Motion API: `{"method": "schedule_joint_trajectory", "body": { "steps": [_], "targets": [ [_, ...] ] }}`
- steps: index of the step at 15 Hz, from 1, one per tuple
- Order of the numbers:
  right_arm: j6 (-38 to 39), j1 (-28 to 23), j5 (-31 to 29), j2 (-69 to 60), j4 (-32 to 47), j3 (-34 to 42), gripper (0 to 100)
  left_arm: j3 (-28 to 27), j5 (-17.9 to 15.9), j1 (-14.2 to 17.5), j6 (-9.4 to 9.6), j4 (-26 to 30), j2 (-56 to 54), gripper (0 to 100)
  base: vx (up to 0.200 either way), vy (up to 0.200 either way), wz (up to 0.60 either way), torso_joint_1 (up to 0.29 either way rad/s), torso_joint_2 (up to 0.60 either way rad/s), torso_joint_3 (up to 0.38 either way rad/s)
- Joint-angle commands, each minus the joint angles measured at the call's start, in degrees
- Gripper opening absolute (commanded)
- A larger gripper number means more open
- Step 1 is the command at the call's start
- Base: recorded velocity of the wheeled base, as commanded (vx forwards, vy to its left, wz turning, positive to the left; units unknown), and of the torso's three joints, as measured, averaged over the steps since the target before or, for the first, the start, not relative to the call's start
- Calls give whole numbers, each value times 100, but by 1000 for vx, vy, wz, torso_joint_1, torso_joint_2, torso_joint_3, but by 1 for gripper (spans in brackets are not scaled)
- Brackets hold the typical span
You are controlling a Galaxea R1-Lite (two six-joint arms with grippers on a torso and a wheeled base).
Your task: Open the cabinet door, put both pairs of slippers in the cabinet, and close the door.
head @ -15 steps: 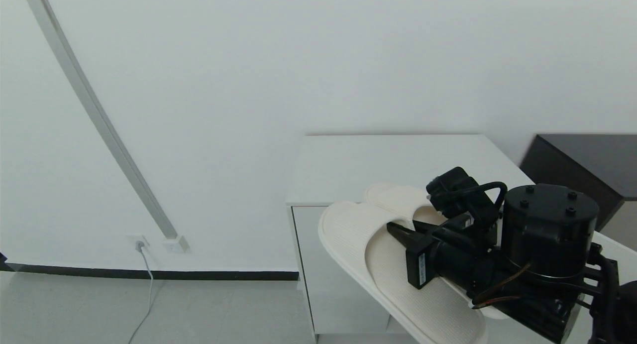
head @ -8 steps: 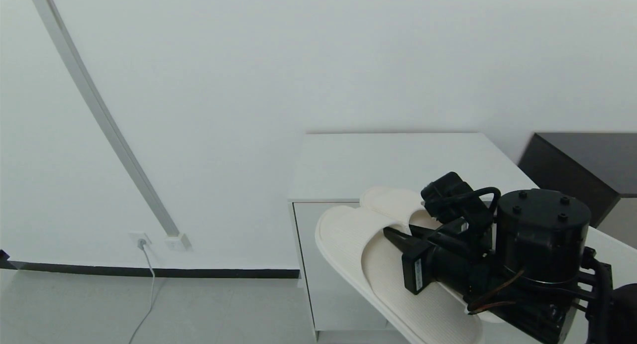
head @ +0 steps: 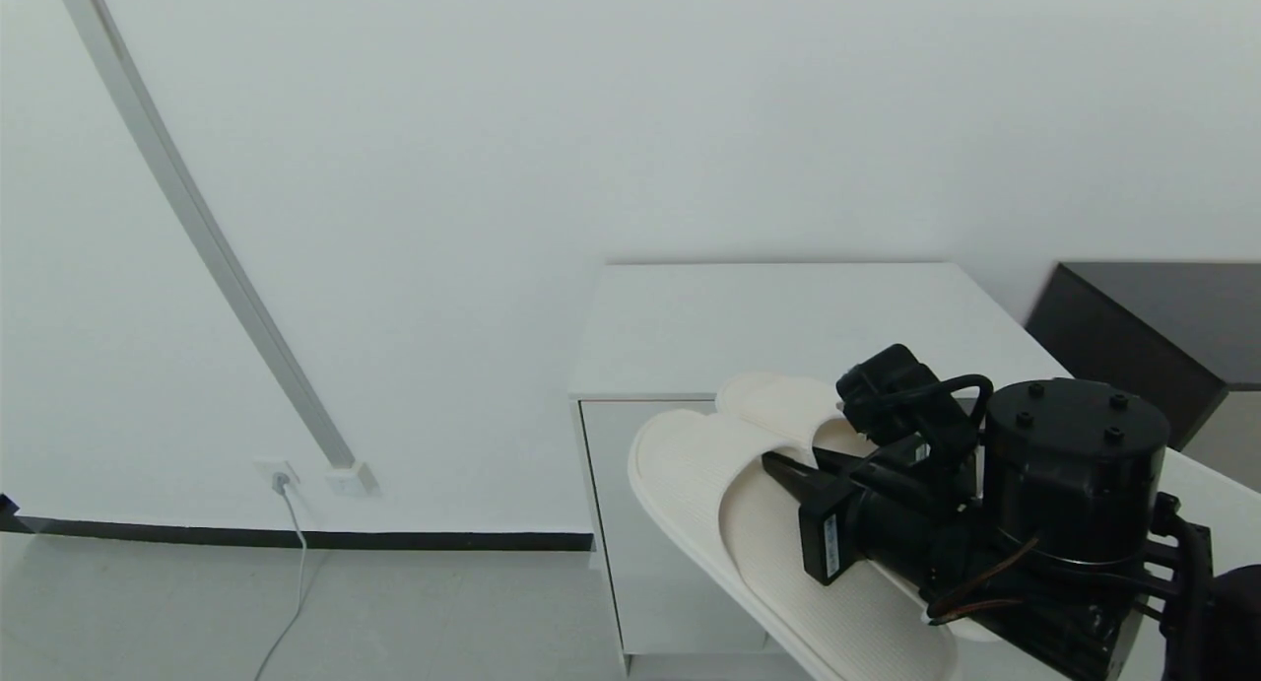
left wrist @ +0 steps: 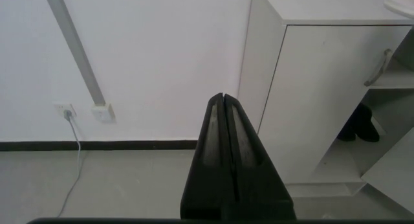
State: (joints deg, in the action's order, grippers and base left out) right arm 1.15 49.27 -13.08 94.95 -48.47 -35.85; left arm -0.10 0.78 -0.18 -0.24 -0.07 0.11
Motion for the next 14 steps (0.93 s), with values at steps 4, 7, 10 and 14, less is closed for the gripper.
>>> {"method": "schedule_joint_trajectory", "body": {
  "steps": [4,7,10,14],
  "targets": [
    [0,3,-10,-12,-5,8,0,1,1,1,-2,-1,-2,0,0,-200,0,0,-1,0],
    [0,3,-28,-12,-5,17,0,1,1,1,-2,-1,-2,0,0,-200,0,9,10,2],
    [-9,12,-28,-3,-101,78,0,1,1,1,-2,-1,-2,0,0,-200,0,1,1,-2],
    [-9,12,-28,-3,-145,114,0,1,1,1,-2,-1,-2,0,0,-200,0,4,4,6]
  ]
}}
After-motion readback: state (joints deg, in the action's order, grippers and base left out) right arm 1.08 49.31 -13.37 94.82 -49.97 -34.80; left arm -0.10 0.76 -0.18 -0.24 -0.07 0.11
